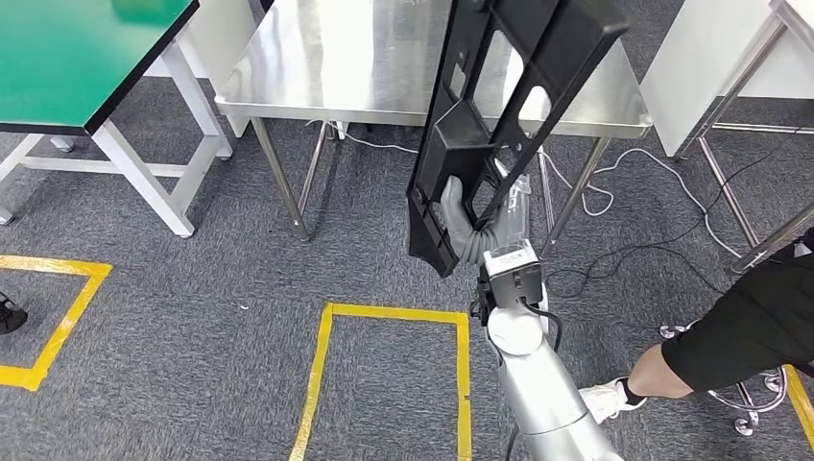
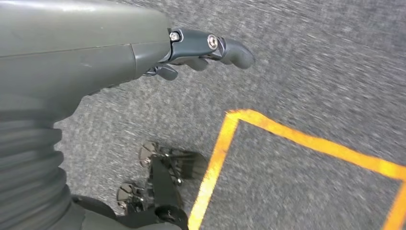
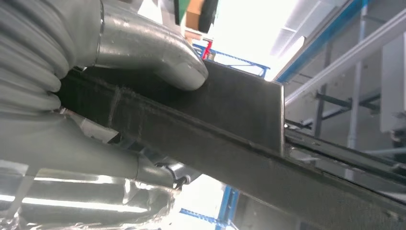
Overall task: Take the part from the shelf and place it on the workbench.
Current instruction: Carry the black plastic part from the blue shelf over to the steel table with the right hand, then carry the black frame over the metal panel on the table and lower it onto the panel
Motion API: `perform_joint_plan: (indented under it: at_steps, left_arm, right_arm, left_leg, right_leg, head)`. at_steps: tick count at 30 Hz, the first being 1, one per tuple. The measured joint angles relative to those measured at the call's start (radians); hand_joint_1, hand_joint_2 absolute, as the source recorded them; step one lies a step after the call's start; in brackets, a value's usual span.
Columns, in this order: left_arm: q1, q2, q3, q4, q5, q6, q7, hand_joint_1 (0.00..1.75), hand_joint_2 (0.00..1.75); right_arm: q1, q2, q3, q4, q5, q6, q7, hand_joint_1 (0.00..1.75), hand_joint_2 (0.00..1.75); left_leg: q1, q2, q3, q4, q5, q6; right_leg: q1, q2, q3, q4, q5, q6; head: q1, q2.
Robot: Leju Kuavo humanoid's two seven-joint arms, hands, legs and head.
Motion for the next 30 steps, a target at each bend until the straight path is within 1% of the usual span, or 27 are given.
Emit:
perform_joint_plan:
  at_steps: [2,3,4,5,6,7,8,9,10,11,12,13,14,15,16,18,19,20,22,23,24,25,26,27,28,29,30]
  left_arm:
    - [0.000,0.001,0.000,0.000,-0.009,0.000,0.002,0.00,1.75]
    - [-0.001,0.001,0.000,0.000,-0.012,0.001,0.003,0.00,1.75]
    - [-0.003,0.000,0.000,0.000,-0.016,0.001,0.005,0.00,1.75]
    - [-0.005,0.000,0.000,0.000,-0.017,0.001,0.007,0.00,1.75]
    - [-0.008,0.000,-0.001,0.000,-0.018,0.001,0.008,0.00,1.75]
    - [-0.009,0.000,-0.001,0.000,-0.018,0.002,0.009,0.00,1.75]
    - [-0.009,0.000,-0.001,0.000,-0.019,0.002,0.010,0.00,1.75]
    - [-0.009,-0.001,-0.001,0.000,-0.019,0.002,0.011,0.00,1.75]
    - [-0.008,-0.002,-0.001,0.000,-0.020,0.002,0.011,0.00,1.75]
    - [-0.008,-0.002,-0.001,0.000,-0.020,0.002,0.012,0.00,1.75]
    - [-0.009,-0.002,-0.001,0.000,-0.021,0.002,0.012,0.00,1.75]
    - [-0.009,-0.002,-0.001,0.000,-0.021,0.002,0.012,0.00,1.75]
    - [-0.009,-0.002,-0.001,0.000,-0.022,0.002,0.012,0.00,1.75]
    - [-0.010,-0.002,-0.001,0.000,-0.023,0.004,0.012,0.00,1.75]
    - [-0.010,-0.002,-0.002,0.000,-0.025,0.006,0.012,0.00,1.75]
    - [-0.011,-0.001,-0.002,0.000,-0.028,0.013,0.013,0.00,1.75]
    - [-0.012,-0.001,-0.002,0.000,-0.029,0.015,0.013,0.00,1.75]
    - [-0.012,-0.001,-0.002,0.000,-0.030,0.018,0.013,0.00,1.75]
    - [-0.013,-0.001,-0.002,0.000,-0.031,0.021,0.014,0.00,1.75]
    - [-0.012,-0.001,-0.002,0.000,-0.030,0.022,0.015,0.00,1.75]
    - [-0.012,-0.001,-0.002,0.000,-0.030,0.023,0.015,0.00,1.75]
    - [-0.012,-0.001,-0.002,0.000,-0.029,0.023,0.015,0.00,1.75]
    - [-0.012,-0.001,-0.002,0.000,-0.029,0.025,0.015,0.00,1.75]
    - [-0.012,0.000,-0.002,0.000,-0.029,0.026,0.016,0.00,1.75]
    - [-0.012,0.000,-0.002,0.000,-0.029,0.028,0.016,0.00,1.75]
    - [-0.012,0.000,-0.002,0.000,-0.029,0.029,0.017,0.00,1.75]
    - [-0.013,0.000,-0.002,0.000,-0.029,0.030,0.018,0.00,1.75]
  right_arm:
    - [-0.002,0.003,0.003,0.000,-0.004,-0.004,-0.001,1.75,1.75]
    - [-0.005,0.004,0.004,0.000,-0.006,-0.006,-0.001,1.75,1.75]
    - [-0.007,0.004,0.005,0.000,-0.008,-0.008,-0.002,1.75,1.75]
    - [-0.009,0.003,0.005,0.000,-0.009,-0.008,-0.003,1.75,1.75]
    - [-0.009,0.002,0.006,0.001,-0.010,-0.009,-0.003,1.75,1.75]
    - [-0.007,0.001,0.006,0.002,-0.010,-0.009,-0.003,1.75,1.75]
    - [-0.005,0.000,0.006,0.003,-0.011,-0.010,-0.003,1.75,1.75]
    - [-0.003,-0.002,0.006,0.004,-0.011,-0.010,-0.003,1.75,1.75]
    - [-0.001,-0.002,0.006,0.005,-0.011,-0.011,-0.003,1.75,1.75]
    - [-0.001,-0.003,0.006,0.005,-0.011,-0.011,-0.003,1.75,1.75]
    - [-0.002,-0.003,0.007,0.006,-0.011,-0.011,-0.004,1.75,1.75]
    - [-0.003,-0.003,0.007,0.006,-0.011,-0.011,-0.004,1.75,1.75]
    - [-0.002,-0.003,0.008,0.006,-0.010,-0.012,-0.004,1.75,1.75]
    - [-0.002,-0.002,0.008,0.007,-0.010,-0.012,-0.005,1.75,1.75]
    - [-0.001,-0.002,0.008,0.007,-0.010,-0.013,-0.005,1.75,1.75]
    - [0.000,-0.002,0.008,0.007,-0.010,-0.015,-0.005,1.75,1.75]
    - [0.000,-0.002,0.008,0.007,-0.010,-0.015,-0.005,1.75,1.75]
    - [0.001,-0.001,0.008,0.007,-0.009,-0.016,-0.005,1.75,1.75]
    - [0.004,-0.002,0.008,0.007,-0.004,-0.018,-0.006,1.75,1.75]
    - [0.007,-0.003,0.008,0.007,-0.001,-0.019,-0.007,1.75,1.75]
    - [0.009,-0.003,0.008,0.007,0.001,-0.020,-0.008,1.75,1.75]
    - [0.011,-0.004,0.008,0.007,0.003,-0.020,-0.009,1.75,1.75]
    - [0.011,-0.004,0.008,0.006,0.005,-0.021,-0.009,1.75,1.75]
    - [0.010,-0.004,0.008,0.006,0.006,-0.022,-0.010,1.75,1.75]
    - [0.009,-0.004,0.008,0.005,0.006,-0.023,-0.011,1.75,1.75]
    - [0.009,-0.004,0.008,0.005,0.006,-0.024,-0.011,1.75,1.75]
    - [0.009,-0.005,0.008,0.005,0.006,-0.025,-0.011,1.75,1.75]
  left_leg:
    - [0.001,0.001,0.015,-0.021,0.000,0.015]
    - [0.002,0.002,0.026,-0.035,0.002,0.023]
    - [0.005,0.002,0.037,-0.048,0.004,0.029]
    - [0.005,0.003,0.044,-0.054,0.003,0.033]
    - [0.006,0.003,0.047,-0.055,0.000,0.037]
    - [0.006,0.002,0.051,-0.056,-0.004,0.038]
    - [0.007,0.001,0.056,-0.055,-0.010,0.036]
    - [0.008,0.000,0.063,-0.054,-0.017,0.033]
    - [0.010,-0.001,0.071,-0.052,-0.025,0.027]
    - [0.011,-0.001,0.078,-0.048,-0.034,0.020]
    - [0.010,-0.002,0.081,-0.037,-0.048,0.012]
    - [0.009,-0.002,0.082,-0.026,-0.064,0.003]
    - [0.007,-0.002,0.082,-0.015,-0.080,-0.004]
    - [0.006,-0.001,0.081,-0.007,-0.093,-0.010]
    - [0.009,0.001,0.083,-0.003,-0.102,-0.015]
    - [0.017,0.004,0.077,0.021,-0.119,-0.023]
    - [0.020,0.005,0.060,0.058,-0.138,-0.028]
    - [0.022,0.005,0.028,0.115,-0.163,-0.032]
    - [0.023,0.005,-0.059,0.248,-0.207,-0.038]
    - [0.023,0.005,-0.093,0.286,-0.204,-0.037]
    - [0.023,0.005,-0.110,0.285,-0.179,-0.033]
    - [0.022,0.004,-0.105,0.245,-0.133,-0.027]
    - [0.019,0.004,-0.086,0.176,-0.077,-0.017]
    - [0.015,0.004,-0.064,0.113,-0.034,-0.007]
    - [0.010,0.005,-0.044,0.065,-0.008,0.003]
    - [0.004,0.005,-0.033,0.039,0.001,0.012]
    - [-0.001,0.005,-0.029,0.035,-0.004,0.018]
  right_leg:
    - [0.003,-0.003,-0.002,0.002,-0.005,0.009]
    - [0.004,-0.005,-0.013,0.023,-0.014,0.010]
    - [0.006,-0.006,-0.039,0.069,-0.031,0.008]
    - [0.004,-0.007,-0.079,0.138,-0.054,0.005]
    - [0.003,-0.006,-0.130,0.218,-0.078,0.003]
    - [0.001,-0.006,-0.179,0.290,-0.095,0.005]
    - [-0.002,-0.007,-0.212,0.329,-0.095,0.012]
    - [-0.006,-0.007,-0.225,0.328,-0.078,0.025]
    - [-0.011,-0.009,-0.216,0.285,-0.046,0.039]
    - [-0.016,-0.012,-0.192,0.217,-0.008,0.053]
    - [-0.020,-0.016,-0.159,0.138,0.025,0.062]
    - [-0.023,-0.020,-0.133,0.081,0.051,0.063]
    - [-0.024,-0.023,-0.118,0.048,0.062,0.056]
    - [-0.023,-0.023,-0.109,0.034,0.065,0.045]
    - [-0.024,-0.021,-0.109,0.040,0.065,0.032]
    - [-0.025,-0.013,-0.101,0.041,0.059,0.015]
    - [-0.026,-0.011,-0.095,0.041,0.056,0.007]
    - [-0.024,-0.009,-0.090,0.041,0.051,0.001]
    - [-0.017,-0.007,-0.077,0.041,0.039,-0.008]
    - [-0.014,-0.005,-0.070,0.041,0.032,-0.010]
    - [-0.010,-0.003,-0.060,0.041,0.024,-0.009]
    - [-0.008,-0.001,-0.048,0.041,0.016,-0.009]
    - [-0.005,0.001,-0.035,0.040,0.007,-0.008]
    - [-0.004,0.001,-0.024,0.038,-0.001,-0.006]
    - [-0.003,0.002,-0.015,0.035,-0.007,-0.003]
    - [-0.003,0.002,-0.010,0.032,-0.011,0.001]
    - [-0.005,0.003,-0.007,0.027,-0.013,0.006]
  head:
    - [0.000,0.000]
    - [0.001,0.000]
    - [0.001,0.000]
    - [0.002,0.000]
    - [0.002,0.000]
    - [0.002,0.000]
    - [0.002,0.000]
    - [0.002,0.000]
    - [0.002,0.000]
    - [0.003,0.000]
    - [0.005,0.000]
    - [0.004,0.000]
    - [0.000,0.000]
    - [-0.003,0.000]
    - [-0.008,0.000]
    - [-0.011,0.000]
    - [-0.012,0.000]
    - [-0.012,0.000]
    - [-0.013,0.000]
    - [-0.013,0.000]
    - [-0.013,0.000]
    - [-0.013,0.000]
    - [-0.013,0.000]
    - [-0.012,0.000]
    - [-0.011,0.000]
    - [-0.013,0.000]
    - [-0.014,0.000]
